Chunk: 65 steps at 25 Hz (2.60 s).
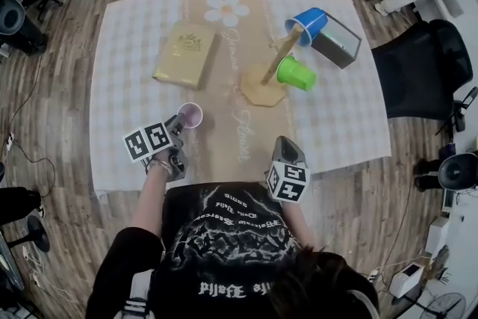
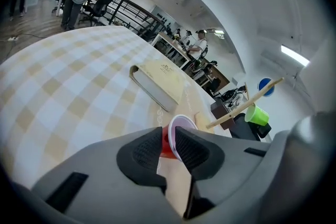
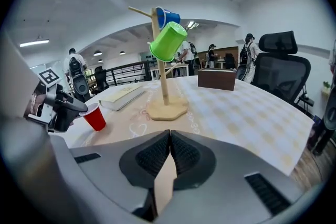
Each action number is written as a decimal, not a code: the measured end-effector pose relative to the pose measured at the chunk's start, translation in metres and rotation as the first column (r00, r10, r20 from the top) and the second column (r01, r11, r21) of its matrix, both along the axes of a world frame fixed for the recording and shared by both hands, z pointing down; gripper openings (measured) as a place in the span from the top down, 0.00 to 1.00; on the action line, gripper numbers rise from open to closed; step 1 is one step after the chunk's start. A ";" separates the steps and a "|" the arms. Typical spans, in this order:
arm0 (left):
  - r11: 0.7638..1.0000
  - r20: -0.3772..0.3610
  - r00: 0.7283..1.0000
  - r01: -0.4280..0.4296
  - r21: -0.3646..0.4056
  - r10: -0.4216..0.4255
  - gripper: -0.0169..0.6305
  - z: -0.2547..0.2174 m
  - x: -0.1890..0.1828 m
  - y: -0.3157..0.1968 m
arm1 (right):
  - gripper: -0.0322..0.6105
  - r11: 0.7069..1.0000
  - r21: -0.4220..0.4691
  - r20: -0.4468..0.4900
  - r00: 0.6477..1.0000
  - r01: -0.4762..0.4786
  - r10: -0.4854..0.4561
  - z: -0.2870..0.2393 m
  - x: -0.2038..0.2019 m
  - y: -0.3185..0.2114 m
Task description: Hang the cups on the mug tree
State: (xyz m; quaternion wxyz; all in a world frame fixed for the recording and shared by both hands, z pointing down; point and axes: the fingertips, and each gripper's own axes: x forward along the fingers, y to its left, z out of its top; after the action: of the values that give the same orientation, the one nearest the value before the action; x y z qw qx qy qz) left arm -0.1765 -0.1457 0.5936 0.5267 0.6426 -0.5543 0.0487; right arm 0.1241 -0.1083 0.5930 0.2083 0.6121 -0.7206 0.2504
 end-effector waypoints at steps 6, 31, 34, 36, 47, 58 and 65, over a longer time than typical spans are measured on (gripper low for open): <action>0.999 0.055 0.998 0.030 0.016 -0.031 0.91 -0.001 -0.008 -0.001 | 0.94 1.000 -0.006 0.015 1.000 0.004 -0.004 0.001 0.000 0.001; 0.959 0.310 0.950 -0.062 0.275 -0.028 0.91 -0.099 0.032 -0.074 | 0.94 0.997 -0.034 -0.011 0.998 0.064 -0.065 0.004 0.013 0.014; 0.955 0.325 0.945 -0.071 0.287 -0.027 0.92 -0.103 0.040 -0.084 | 0.94 0.995 -0.047 -0.001 0.997 0.083 -0.083 0.008 0.014 0.019; 0.949 0.329 0.944 -0.076 0.306 -0.030 0.91 -0.107 0.047 -0.092 | 0.94 0.996 -0.053 -0.005 0.997 0.077 -0.078 0.010 0.018 0.022; 0.920 0.358 0.934 -0.130 0.370 -0.012 0.91 -0.139 0.090 -0.139 | 0.94 0.994 -0.076 0.014 0.997 0.080 -0.079 0.014 0.025 0.028; 0.873 0.449 0.893 -0.209 0.441 -0.013 0.91 -0.166 0.120 -0.179 | 0.94 0.994 -0.093 0.016 0.998 0.061 -0.059 0.015 0.035 0.029; 0.840 0.480 0.877 -0.253 0.480 -0.011 0.91 -0.174 0.136 -0.195 | 0.94 0.994 -0.104 0.010 1.000 0.027 -0.027 0.017 0.045 0.030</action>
State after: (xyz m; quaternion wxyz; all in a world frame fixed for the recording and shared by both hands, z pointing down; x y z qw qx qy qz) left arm -0.0400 -0.3412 0.4197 0.1767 0.7664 -0.6123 0.0806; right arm 0.1693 -0.0787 0.6103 0.2402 0.5896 -0.7157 0.2873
